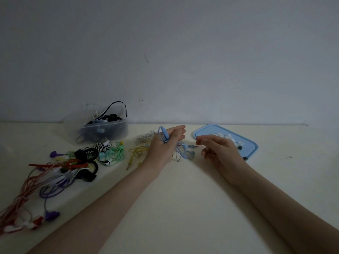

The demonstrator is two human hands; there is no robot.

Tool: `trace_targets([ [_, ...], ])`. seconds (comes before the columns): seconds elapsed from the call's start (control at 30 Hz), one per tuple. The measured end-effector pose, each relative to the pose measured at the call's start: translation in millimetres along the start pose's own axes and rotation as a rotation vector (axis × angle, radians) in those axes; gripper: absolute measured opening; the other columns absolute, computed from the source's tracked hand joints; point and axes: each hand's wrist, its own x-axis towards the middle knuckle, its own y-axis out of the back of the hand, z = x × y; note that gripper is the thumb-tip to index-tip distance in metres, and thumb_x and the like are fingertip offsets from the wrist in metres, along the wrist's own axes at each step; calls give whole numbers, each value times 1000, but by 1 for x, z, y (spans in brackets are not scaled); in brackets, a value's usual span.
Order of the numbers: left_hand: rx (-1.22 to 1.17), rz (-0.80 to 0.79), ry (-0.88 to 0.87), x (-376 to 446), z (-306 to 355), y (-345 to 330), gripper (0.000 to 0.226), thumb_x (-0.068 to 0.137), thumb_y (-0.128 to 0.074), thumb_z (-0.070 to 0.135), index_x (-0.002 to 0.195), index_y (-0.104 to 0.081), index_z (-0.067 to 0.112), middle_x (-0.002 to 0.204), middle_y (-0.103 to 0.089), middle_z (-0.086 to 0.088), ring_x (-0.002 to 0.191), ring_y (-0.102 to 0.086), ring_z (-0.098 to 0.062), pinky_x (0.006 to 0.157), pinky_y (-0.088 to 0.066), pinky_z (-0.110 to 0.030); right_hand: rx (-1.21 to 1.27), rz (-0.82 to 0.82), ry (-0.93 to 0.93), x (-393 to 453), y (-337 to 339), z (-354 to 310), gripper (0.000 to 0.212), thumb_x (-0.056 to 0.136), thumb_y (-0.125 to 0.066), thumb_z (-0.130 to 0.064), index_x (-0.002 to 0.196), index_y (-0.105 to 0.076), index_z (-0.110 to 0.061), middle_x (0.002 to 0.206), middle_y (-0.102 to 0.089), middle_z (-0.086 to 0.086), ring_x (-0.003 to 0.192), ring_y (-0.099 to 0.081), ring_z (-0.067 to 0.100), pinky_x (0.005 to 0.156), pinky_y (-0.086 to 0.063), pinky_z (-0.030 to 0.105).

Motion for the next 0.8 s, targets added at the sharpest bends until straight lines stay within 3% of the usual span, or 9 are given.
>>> trace_targets([
  [0.13,-45,-17,22,-2,6,-3,29,97,-44,23,118,-61,13,117,-65,0,104,-63,-8,86,-50,-16,-111,-23,52,-2,-1,-2,13,88,-59,-8,94,-70,-7,88,-65,6,55,-51,10,49,-37,21],
  [0.27,-62,-50,31,-6,12,-8,27,96,-46,27,114,-64,20,110,-67,6,97,-64,-2,84,-50,-16,-327,-158,242,-10,-10,-10,13,84,-65,-9,93,-72,-15,77,-66,-1,55,-48,10,43,-33,20],
  [0.37,-146,-92,128,-9,14,-11,23,93,-52,32,111,-65,27,106,-68,11,99,-64,-4,87,-51,-21,-595,-272,487,-14,-22,-9,22,78,-71,-3,92,-68,-20,83,-67,-6,60,-55,1,53,-39,12],
  [0.43,-173,-168,173,-11,14,-13,20,90,-56,32,109,-63,30,105,-67,9,100,-62,-4,91,-50,-25,-749,-224,584,-14,-27,-2,27,77,-69,-1,88,-65,-25,77,-64,-11,60,-56,0,57,-41,11],
  [0.5,-140,-233,177,-12,14,-14,31,89,-59,28,119,-57,27,111,-64,3,103,-61,-7,96,-48,-29,-752,-125,564,-11,-26,1,27,77,-65,1,78,-64,-26,59,-61,-18,53,-55,-1,54,-40,10],
  [0.6,-116,-306,124,-10,16,-13,48,84,-67,22,129,-50,24,118,-61,3,105,-60,-9,100,-46,-32,-636,8,436,-2,-16,-2,13,81,-65,-4,69,-66,-9,44,-54,-10,38,-45,4,46,-35,18],
  [0.67,-77,-330,138,-8,19,-9,54,83,-67,22,133,-45,29,132,-52,9,116,-54,-7,103,-42,-33,-560,101,365,3,-6,-5,18,84,-67,-11,66,-65,-8,40,-50,-7,36,-41,8,43,-34,21],
  [0.73,-48,-332,183,-6,24,-4,48,87,-63,19,132,-48,27,134,-49,9,117,-55,-10,102,-43,-33,-520,146,320,5,2,-7,22,84,-67,-13,62,-63,-9,40,-48,-6,36,-39,9,43,-33,21],
  [0.8,-77,-256,198,-2,28,3,32,89,-59,13,121,-58,17,122,-61,2,101,-65,-13,91,-50,-28,-463,153,294,5,6,-12,22,84,-66,-11,65,-63,-1,43,-46,-2,38,-38,11,45,-33,23],
])
